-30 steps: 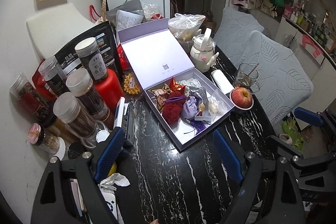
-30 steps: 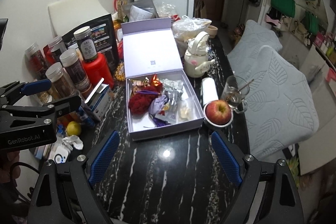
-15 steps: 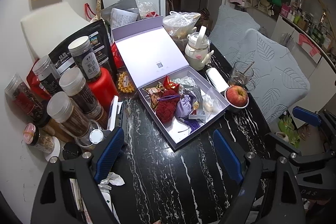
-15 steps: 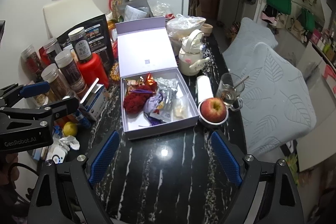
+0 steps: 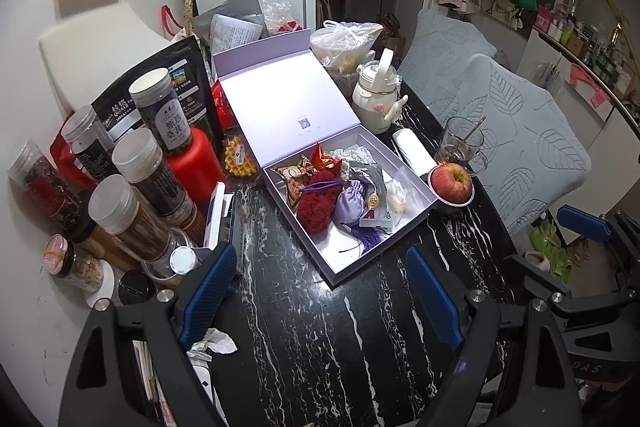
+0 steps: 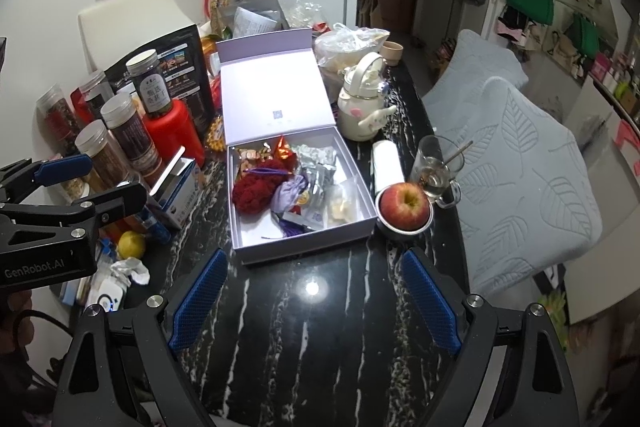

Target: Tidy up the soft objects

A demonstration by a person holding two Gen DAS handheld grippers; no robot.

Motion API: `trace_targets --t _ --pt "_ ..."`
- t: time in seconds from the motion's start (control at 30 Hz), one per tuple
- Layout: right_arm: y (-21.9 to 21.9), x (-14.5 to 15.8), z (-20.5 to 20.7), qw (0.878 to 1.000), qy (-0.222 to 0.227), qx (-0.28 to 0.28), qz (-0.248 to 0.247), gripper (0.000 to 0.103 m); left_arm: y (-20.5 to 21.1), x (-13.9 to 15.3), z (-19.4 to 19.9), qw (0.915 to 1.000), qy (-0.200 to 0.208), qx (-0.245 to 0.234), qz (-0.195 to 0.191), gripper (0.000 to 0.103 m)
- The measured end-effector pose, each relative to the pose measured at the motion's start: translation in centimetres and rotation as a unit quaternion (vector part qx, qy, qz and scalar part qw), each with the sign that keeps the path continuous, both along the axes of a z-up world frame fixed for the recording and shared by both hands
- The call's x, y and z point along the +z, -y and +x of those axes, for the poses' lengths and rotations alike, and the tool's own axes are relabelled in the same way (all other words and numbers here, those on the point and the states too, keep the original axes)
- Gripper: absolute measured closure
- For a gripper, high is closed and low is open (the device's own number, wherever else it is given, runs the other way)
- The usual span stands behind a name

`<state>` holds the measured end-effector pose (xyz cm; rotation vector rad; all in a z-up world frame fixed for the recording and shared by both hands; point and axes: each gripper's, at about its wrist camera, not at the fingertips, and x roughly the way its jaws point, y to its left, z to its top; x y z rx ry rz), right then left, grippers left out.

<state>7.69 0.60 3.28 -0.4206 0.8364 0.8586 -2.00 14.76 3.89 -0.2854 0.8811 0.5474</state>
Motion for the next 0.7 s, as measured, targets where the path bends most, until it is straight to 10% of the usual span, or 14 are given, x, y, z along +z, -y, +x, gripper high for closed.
trace_targets --t 0.7 --pt "0.24 -0.36 0.10 1.000 0.002 -0.003 -0.002 0.013 0.08 -0.10 0.02 1.0000 -0.004 0.000 -0.005 0.016"
